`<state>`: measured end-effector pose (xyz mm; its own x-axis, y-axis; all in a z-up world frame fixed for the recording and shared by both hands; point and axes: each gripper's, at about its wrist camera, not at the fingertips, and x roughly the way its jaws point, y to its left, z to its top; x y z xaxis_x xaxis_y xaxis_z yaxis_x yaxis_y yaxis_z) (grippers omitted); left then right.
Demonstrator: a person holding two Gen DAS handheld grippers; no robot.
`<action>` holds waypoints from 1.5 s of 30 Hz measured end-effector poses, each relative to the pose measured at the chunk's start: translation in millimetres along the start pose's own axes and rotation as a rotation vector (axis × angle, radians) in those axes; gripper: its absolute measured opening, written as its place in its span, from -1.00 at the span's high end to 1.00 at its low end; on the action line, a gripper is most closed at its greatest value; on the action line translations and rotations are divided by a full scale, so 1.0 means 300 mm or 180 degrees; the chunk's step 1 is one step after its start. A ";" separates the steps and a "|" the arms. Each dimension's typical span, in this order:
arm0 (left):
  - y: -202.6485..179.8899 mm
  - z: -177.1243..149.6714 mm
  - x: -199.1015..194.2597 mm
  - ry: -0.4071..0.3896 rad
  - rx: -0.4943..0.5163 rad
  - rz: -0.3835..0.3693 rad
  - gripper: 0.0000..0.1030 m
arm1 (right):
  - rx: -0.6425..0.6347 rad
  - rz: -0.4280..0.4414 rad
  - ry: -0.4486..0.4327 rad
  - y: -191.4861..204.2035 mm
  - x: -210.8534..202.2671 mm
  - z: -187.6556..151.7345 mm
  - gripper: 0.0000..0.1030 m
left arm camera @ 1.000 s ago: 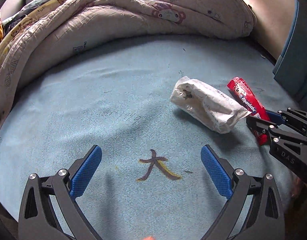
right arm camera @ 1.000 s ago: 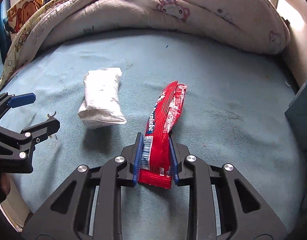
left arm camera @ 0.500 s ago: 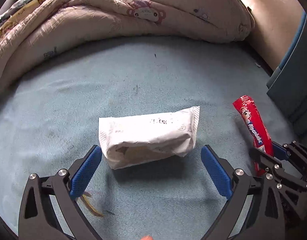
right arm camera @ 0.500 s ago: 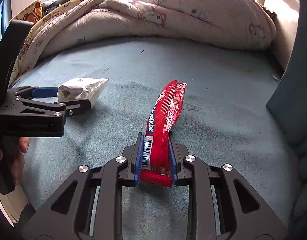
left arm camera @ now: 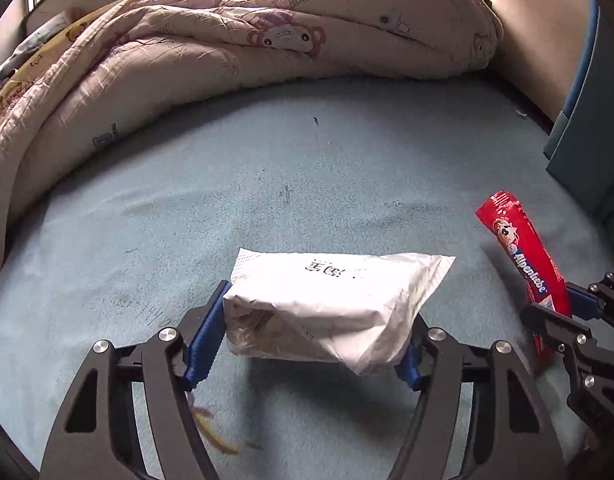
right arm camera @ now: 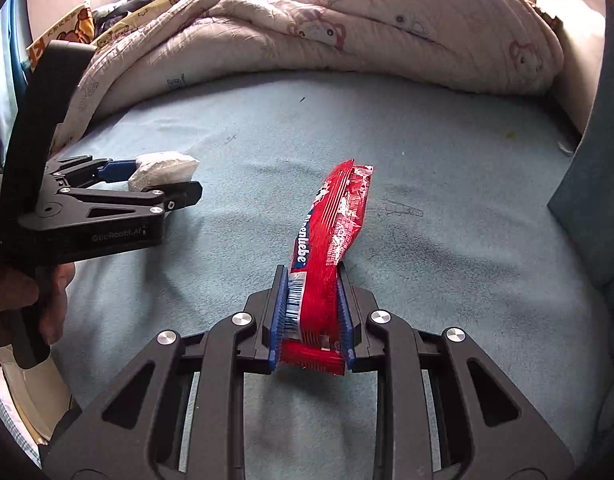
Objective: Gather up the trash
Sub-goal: 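Carry the wrapper and packet to the bin and open both grippers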
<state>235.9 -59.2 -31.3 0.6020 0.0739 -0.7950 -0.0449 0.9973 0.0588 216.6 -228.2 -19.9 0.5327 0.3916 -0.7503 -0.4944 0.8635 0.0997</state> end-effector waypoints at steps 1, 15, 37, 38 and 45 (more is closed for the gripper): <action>0.017 -0.023 -0.036 -0.0024 -0.0005 0.0000 -0.32 | -0.0006 0.0024 -0.0007 0.017 -0.018 -0.009 0.58; 0.298 -0.717 -0.578 -0.0189 -0.0069 -0.0006 -0.33 | -0.0455 0.0664 -0.0080 0.517 -0.337 -0.429 0.58; 0.013 -1.846 0.480 0.1584 -0.0145 -0.0448 -0.42 | -0.0570 0.0765 0.1263 0.677 0.455 -1.515 0.58; 0.016 -1.851 0.501 0.1616 -0.0164 -0.0485 -0.46 | -0.0613 0.0758 0.1331 0.682 0.490 -1.521 0.58; 0.047 -1.890 0.577 0.1807 -0.0165 -0.0428 -0.88 | -0.0502 0.0818 0.1517 0.648 0.630 -1.524 0.58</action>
<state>-112.5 -32.5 -510.5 0.0845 -0.0793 -0.9933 -0.0453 0.9955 -0.0833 -92.7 -131.7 -441.1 0.0304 0.3646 -0.9307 -0.6835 0.6870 0.2468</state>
